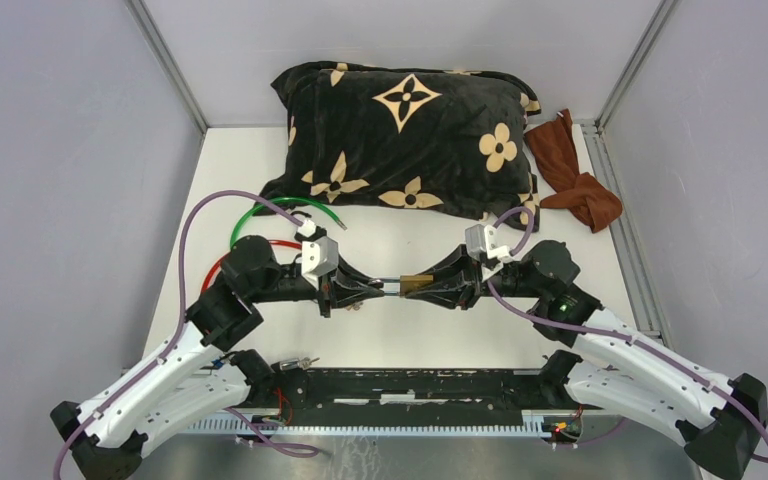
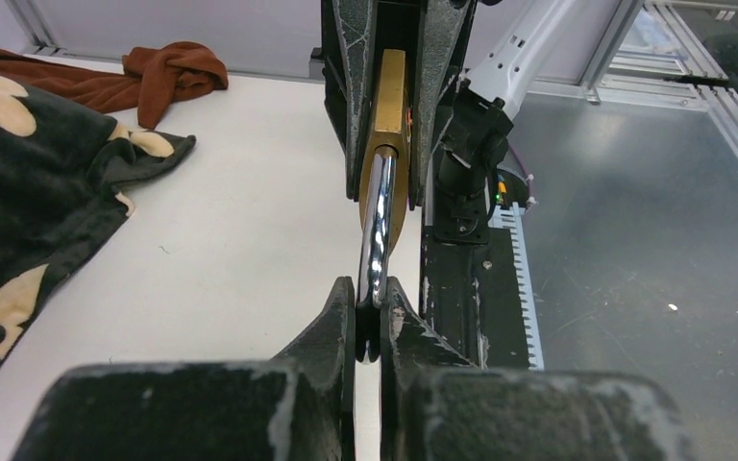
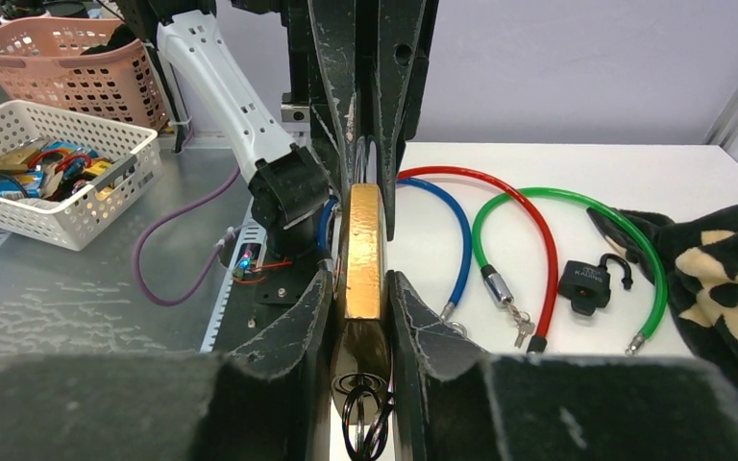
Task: Lock with the key
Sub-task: Lock the lock.
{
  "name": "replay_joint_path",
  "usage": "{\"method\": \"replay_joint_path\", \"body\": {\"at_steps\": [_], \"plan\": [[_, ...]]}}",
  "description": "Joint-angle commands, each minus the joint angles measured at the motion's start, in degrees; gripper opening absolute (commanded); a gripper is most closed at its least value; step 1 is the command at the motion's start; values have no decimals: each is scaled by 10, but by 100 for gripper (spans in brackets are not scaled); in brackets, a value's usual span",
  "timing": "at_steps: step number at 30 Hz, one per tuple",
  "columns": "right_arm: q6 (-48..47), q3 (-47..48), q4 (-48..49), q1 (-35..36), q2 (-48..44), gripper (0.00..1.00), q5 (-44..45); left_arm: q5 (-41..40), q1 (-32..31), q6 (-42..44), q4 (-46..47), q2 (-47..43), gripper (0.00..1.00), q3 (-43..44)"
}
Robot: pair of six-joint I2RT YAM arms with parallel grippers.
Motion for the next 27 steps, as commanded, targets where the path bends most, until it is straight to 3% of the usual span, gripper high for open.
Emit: {"method": "replay_joint_path", "body": {"at_steps": [1, 16, 21, 27], "plan": [[24, 8, 125, 32, 23, 0, -54, -34, -12, -76, 158, 36, 2, -14], [70, -25, 229, 34, 31, 0, 65, -33, -43, -166, 211, 56, 2, -41], [64, -1, 215, 33, 39, 0, 75, -61, -53, -209, 237, 58, 2, -87], [61, -6, 204, 34, 61, 0, 78, -64, -67, -209, 257, 68, 2, -69]]}}
